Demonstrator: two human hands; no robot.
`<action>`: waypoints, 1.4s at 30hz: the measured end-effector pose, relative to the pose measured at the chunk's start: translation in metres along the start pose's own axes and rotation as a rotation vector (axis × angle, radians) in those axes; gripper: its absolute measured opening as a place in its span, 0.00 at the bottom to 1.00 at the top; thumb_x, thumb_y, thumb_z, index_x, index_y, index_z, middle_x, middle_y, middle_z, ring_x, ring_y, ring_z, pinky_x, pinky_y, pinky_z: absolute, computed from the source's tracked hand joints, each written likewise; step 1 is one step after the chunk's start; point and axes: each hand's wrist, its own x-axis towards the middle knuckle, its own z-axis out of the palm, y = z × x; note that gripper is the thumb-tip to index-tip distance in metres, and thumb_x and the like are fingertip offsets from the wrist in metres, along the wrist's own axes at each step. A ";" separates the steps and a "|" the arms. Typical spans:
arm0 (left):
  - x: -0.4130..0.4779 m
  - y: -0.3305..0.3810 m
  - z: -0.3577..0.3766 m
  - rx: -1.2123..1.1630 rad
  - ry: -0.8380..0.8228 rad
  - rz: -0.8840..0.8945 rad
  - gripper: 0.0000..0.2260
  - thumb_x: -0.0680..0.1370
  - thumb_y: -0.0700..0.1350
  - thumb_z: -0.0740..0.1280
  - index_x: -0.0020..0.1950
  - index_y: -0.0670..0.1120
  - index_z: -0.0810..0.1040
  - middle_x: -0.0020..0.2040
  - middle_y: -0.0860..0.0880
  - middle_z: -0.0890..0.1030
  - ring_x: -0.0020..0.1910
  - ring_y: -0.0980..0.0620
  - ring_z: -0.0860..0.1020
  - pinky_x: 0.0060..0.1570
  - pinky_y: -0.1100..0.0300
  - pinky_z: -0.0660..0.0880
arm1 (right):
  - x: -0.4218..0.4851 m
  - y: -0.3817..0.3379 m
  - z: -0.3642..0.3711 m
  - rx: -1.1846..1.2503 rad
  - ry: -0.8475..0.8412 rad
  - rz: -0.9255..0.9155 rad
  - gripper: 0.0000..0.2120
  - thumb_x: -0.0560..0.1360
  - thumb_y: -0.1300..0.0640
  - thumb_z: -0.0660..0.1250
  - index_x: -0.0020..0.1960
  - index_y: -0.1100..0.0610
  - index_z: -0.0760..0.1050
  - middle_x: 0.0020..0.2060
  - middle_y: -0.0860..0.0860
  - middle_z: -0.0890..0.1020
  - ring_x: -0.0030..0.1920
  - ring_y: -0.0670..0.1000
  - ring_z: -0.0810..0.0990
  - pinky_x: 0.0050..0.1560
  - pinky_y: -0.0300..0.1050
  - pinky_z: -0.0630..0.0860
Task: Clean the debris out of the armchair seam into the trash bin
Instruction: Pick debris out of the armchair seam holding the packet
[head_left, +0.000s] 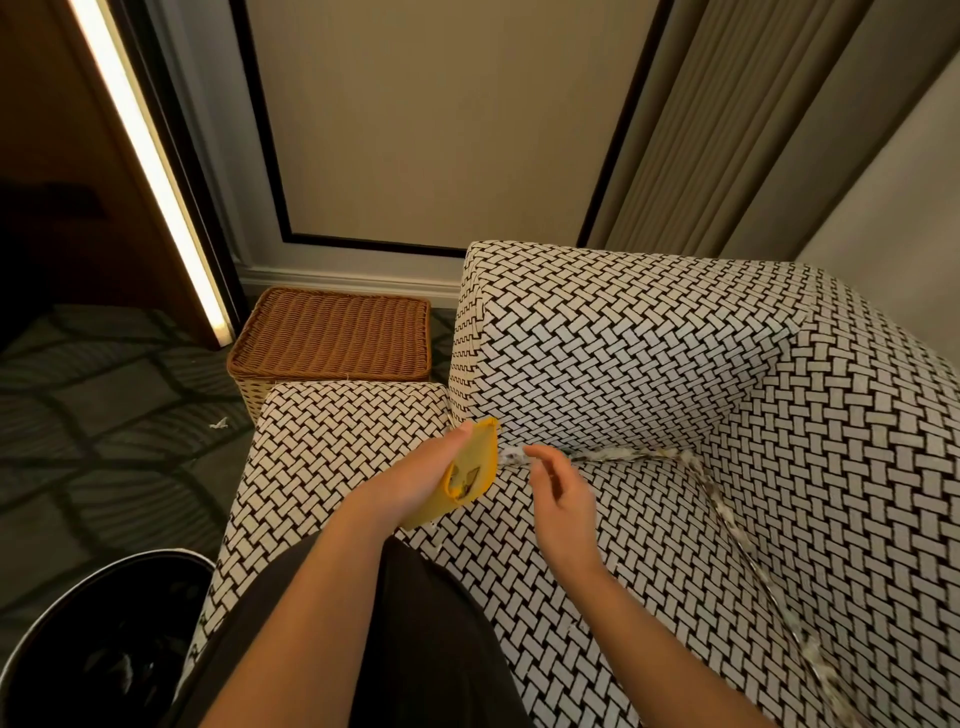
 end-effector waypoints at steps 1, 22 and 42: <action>0.000 0.000 0.001 0.000 -0.002 -0.003 0.29 0.78 0.63 0.46 0.74 0.49 0.58 0.70 0.43 0.65 0.66 0.44 0.65 0.66 0.52 0.58 | 0.006 0.013 -0.003 -0.141 -0.007 0.037 0.12 0.80 0.58 0.58 0.60 0.55 0.74 0.42 0.46 0.76 0.34 0.40 0.71 0.34 0.31 0.70; -0.003 0.003 0.000 0.013 0.000 -0.028 0.30 0.77 0.65 0.46 0.73 0.49 0.60 0.69 0.43 0.66 0.55 0.48 0.65 0.63 0.53 0.60 | 0.085 0.049 -0.025 -1.061 -0.276 0.288 0.21 0.78 0.44 0.55 0.65 0.55 0.70 0.58 0.55 0.75 0.56 0.56 0.75 0.45 0.43 0.70; 0.000 0.005 0.002 0.046 -0.010 -0.070 0.31 0.78 0.64 0.46 0.74 0.47 0.57 0.71 0.42 0.63 0.68 0.42 0.63 0.66 0.51 0.59 | 0.046 0.068 -0.012 -0.627 -0.067 -0.008 0.10 0.78 0.52 0.62 0.48 0.55 0.81 0.41 0.48 0.81 0.37 0.46 0.76 0.33 0.34 0.70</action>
